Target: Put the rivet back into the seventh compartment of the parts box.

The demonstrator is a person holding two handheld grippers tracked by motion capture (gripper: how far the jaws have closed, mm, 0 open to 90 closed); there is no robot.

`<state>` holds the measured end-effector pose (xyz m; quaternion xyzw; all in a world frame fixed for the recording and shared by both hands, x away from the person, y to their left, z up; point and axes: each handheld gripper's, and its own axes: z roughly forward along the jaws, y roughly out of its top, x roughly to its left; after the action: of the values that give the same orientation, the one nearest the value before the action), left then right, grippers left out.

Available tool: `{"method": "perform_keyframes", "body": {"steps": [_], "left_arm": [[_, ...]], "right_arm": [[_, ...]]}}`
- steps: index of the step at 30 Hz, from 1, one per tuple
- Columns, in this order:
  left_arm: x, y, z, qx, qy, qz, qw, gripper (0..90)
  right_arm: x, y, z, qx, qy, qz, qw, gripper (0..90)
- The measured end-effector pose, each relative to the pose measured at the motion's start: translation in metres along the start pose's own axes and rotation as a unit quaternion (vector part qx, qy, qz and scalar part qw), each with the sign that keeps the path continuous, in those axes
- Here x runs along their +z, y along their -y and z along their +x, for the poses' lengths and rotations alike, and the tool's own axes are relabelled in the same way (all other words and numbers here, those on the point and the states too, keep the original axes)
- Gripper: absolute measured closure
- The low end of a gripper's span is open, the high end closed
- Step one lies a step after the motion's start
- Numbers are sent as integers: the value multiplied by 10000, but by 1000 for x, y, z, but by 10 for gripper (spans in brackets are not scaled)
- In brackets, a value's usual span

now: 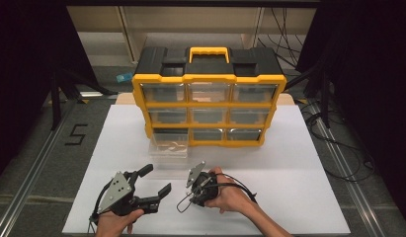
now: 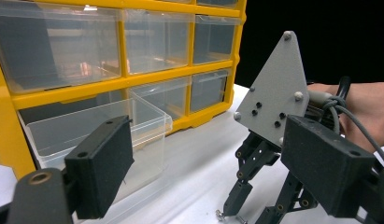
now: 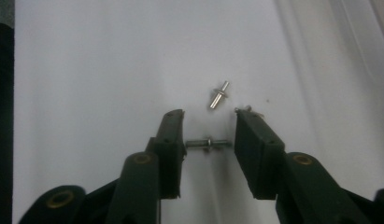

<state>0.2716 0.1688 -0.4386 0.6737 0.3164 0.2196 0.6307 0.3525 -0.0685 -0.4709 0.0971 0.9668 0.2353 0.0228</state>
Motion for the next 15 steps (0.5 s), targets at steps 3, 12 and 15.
{"method": "perform_keyframes", "body": {"steps": [3,12,15], "left_arm": [[0,0,0,-3,-5,-1,10000,166],[0,0,1,-8,39,-54,10000,167],[-1,-1,1,-3,-4,-23,10000,167]], "right_arm": [[0,-1,0,7,-60,22,10000,688],[-2,-4,5,-138,46,86,9999,707],[-10,-6,4,-163,146,-23,9998,707]]}}
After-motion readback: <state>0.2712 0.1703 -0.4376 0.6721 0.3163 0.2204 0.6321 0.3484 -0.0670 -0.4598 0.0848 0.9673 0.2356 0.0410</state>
